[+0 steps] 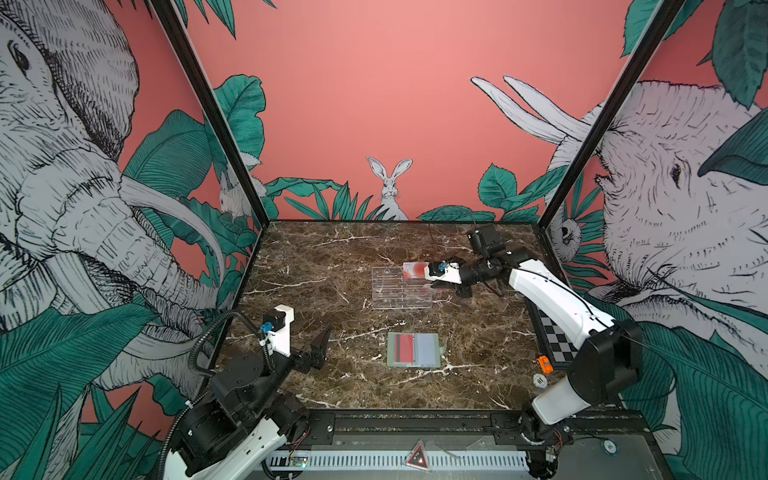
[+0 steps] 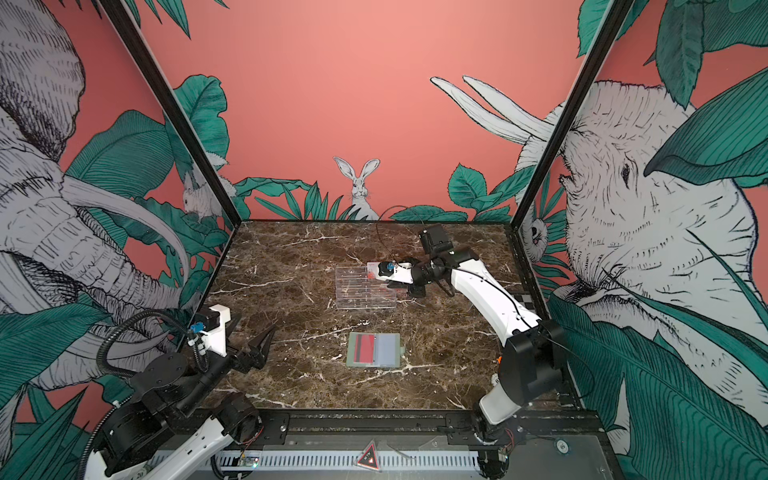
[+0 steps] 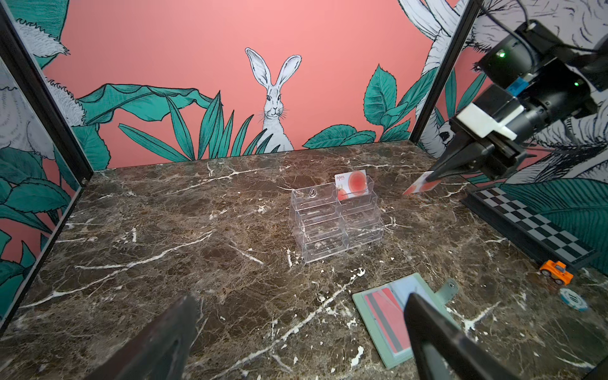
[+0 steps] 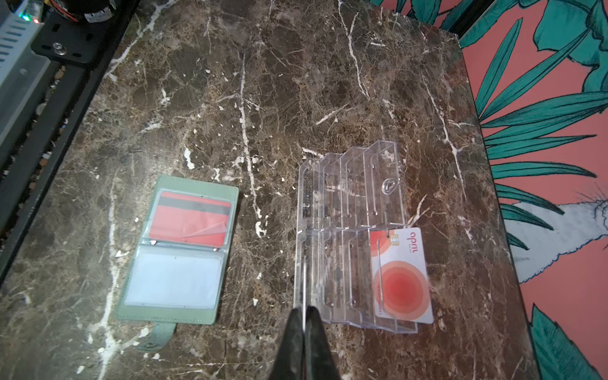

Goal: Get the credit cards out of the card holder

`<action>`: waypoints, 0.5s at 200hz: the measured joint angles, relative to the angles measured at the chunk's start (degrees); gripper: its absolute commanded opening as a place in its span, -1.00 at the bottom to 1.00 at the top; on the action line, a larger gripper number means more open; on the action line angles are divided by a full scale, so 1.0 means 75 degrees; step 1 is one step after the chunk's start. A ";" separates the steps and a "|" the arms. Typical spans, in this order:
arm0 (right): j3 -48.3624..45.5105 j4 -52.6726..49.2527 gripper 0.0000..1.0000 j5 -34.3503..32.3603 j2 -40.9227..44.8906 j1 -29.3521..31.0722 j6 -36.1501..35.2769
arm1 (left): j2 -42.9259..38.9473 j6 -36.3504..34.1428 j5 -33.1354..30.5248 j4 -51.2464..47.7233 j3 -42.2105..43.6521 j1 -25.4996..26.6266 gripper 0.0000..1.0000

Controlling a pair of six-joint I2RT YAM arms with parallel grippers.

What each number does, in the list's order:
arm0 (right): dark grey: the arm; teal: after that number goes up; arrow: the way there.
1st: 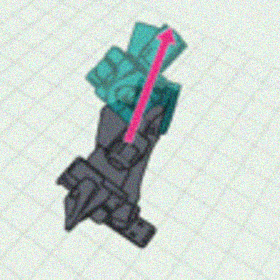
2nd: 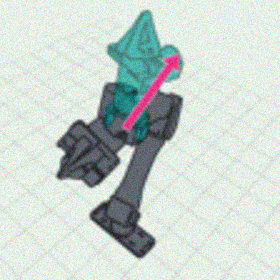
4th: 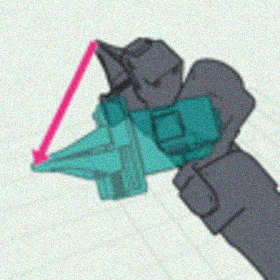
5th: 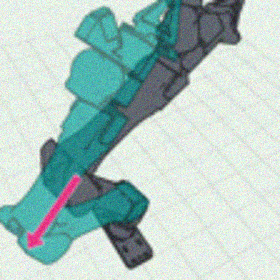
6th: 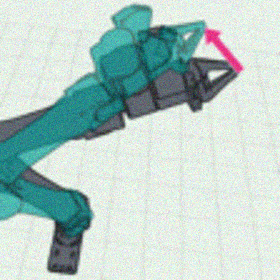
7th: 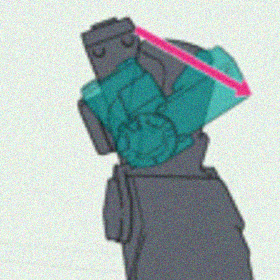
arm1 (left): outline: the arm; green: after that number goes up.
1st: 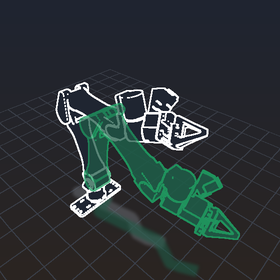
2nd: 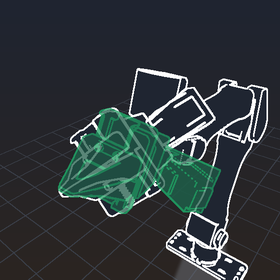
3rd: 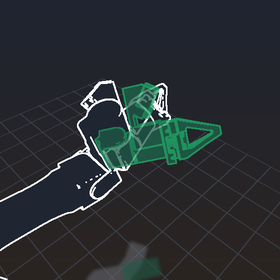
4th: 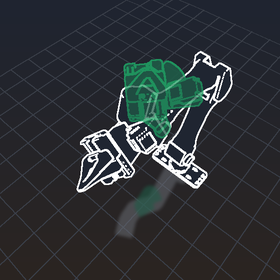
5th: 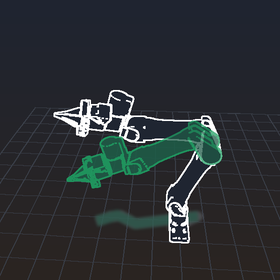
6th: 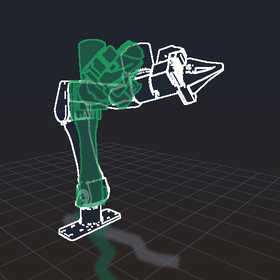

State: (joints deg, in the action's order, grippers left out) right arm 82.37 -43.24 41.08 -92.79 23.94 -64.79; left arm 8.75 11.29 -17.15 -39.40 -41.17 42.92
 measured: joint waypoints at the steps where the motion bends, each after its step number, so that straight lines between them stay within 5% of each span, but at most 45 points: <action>1: 0.0020 -0.0006 -1.00 0.0000 -0.0020 0.0000 -0.0006 | 0.0000 0.0000 -0.0003 -0.0003 0.0000 0.0000 0.98; 100: 0.2693 -0.1367 -1.00 0.0041 -0.2052 0.0000 -0.1075 | 0.0003 -0.0041 -0.0023 -0.0017 0.0055 0.0000 0.98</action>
State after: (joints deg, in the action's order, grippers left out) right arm 102.56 -53.49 41.39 -108.18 23.94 -72.86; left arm 8.78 10.98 -17.32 -39.53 -40.75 42.92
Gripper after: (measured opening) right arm 0.055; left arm 0.991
